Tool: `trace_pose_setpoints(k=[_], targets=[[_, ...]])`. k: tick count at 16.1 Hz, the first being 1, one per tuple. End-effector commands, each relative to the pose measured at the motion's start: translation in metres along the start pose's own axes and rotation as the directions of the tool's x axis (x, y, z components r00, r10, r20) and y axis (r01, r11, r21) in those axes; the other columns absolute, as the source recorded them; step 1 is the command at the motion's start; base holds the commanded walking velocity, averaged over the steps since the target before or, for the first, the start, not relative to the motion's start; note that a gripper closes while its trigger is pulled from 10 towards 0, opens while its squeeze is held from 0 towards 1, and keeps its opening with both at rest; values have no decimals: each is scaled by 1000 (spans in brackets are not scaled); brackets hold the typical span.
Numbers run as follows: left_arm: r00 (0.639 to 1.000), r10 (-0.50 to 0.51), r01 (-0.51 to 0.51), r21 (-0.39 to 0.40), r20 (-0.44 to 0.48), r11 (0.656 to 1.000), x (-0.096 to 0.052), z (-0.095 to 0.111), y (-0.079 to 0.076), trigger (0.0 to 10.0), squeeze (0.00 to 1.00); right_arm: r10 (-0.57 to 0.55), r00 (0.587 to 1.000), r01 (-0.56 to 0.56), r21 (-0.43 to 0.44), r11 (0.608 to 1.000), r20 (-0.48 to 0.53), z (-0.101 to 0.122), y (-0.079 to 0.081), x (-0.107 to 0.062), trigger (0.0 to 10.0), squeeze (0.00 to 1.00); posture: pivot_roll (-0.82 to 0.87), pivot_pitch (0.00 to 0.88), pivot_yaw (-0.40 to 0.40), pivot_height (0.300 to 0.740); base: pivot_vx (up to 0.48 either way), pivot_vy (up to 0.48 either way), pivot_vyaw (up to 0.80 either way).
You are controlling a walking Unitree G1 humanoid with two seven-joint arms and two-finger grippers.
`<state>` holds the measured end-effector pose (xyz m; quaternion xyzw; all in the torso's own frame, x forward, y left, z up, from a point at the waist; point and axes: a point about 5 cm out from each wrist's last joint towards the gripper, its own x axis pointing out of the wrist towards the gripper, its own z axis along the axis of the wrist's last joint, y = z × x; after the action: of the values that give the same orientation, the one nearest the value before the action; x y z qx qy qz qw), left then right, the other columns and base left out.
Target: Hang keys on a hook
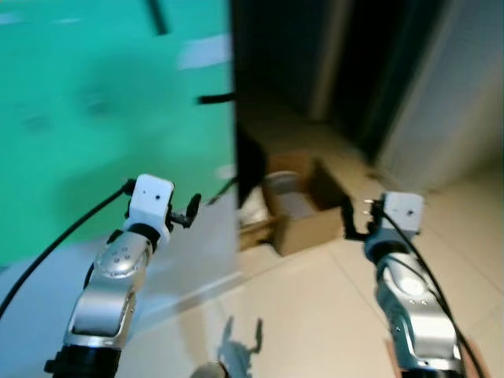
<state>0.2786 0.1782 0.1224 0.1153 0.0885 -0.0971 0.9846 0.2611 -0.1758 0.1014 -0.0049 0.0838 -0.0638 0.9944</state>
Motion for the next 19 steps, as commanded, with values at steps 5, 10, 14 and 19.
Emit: trace_pose_setpoints(k=[5, 10, 14, 19], targets=[[1000, -19, 19, -10, 25, 1000, 2, 9, 2, 10000, 0, -16, 1000, 16, -12, 1000, -4, 2, 2, 2, 10000, 1000, -52, 0, -11, 740, 0, 0, 800], [999, -32, 32, -17, 26, 999, 2, 9, 1, 10000, 0, -4, 1000, 4, 4, 1000, -8, 2, 3, 2, 10000, 1000, -51, 0, -12, 740, 0, 0, 800], [999, -37, 37, -15, 26, 999, 2, 9, 0, 10000, 0, 8, 1000, -8, 4, 1000, -13, 1, 4, 3, 10000, 1000, -49, 0, -15, 740, 61, 0, 800], [999, -35, 35, -16, 27, 999, 0, 8, 0, 10000, 0, 25, 1000, -25, -5, 1000, -17, 1, 5, 3, 10000, 1000, -46, 0, -25, 740, 270, 0, 800]])
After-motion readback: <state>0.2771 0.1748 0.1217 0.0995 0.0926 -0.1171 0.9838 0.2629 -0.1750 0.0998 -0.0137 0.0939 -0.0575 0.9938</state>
